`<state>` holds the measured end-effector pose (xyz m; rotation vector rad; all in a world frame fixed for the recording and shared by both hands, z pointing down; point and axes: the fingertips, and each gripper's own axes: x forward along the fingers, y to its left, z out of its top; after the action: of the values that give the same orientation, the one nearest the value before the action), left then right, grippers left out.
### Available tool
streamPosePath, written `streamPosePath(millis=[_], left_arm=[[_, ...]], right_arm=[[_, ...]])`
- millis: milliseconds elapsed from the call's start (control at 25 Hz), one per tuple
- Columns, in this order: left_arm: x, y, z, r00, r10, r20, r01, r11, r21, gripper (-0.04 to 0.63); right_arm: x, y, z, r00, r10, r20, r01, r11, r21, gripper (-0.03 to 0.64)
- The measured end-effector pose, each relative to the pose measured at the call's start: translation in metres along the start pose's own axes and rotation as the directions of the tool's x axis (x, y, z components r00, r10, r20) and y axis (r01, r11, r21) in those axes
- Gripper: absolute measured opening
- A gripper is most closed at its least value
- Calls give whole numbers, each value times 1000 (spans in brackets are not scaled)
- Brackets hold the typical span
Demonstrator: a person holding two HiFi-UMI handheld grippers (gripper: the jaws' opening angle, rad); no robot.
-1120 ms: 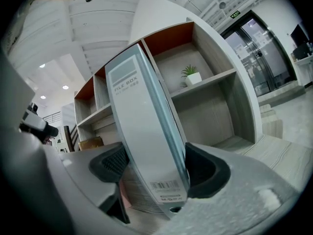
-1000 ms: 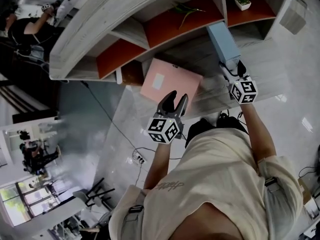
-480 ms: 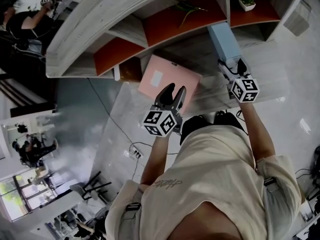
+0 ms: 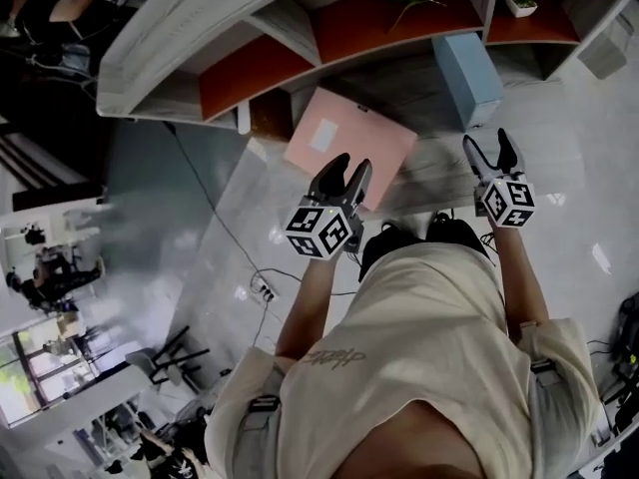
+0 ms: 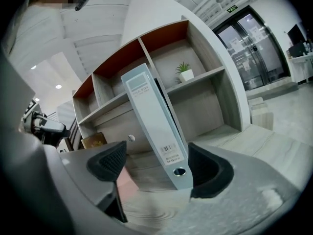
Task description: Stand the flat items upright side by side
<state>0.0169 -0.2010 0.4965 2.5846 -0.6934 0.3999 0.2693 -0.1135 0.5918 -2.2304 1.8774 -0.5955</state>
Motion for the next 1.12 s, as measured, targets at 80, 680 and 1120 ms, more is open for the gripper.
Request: streamPosePath(millis=[80,680,1120], left_arm=[[-12,8,1,1000,5,20,-5,999,-33,206],[-97,95,-19,998,50,48,-47,997,-62,198],[-122,134,-72,996,80,29,-72,977,-201,207]], right_arm=[[-15,5,-7,999,-27,-26,27,1000,5,397],[-27,124,-46,985,12,-171,-32,993,-116,391],[22,191,-68,920,117,-374,-221,943,-248,388]])
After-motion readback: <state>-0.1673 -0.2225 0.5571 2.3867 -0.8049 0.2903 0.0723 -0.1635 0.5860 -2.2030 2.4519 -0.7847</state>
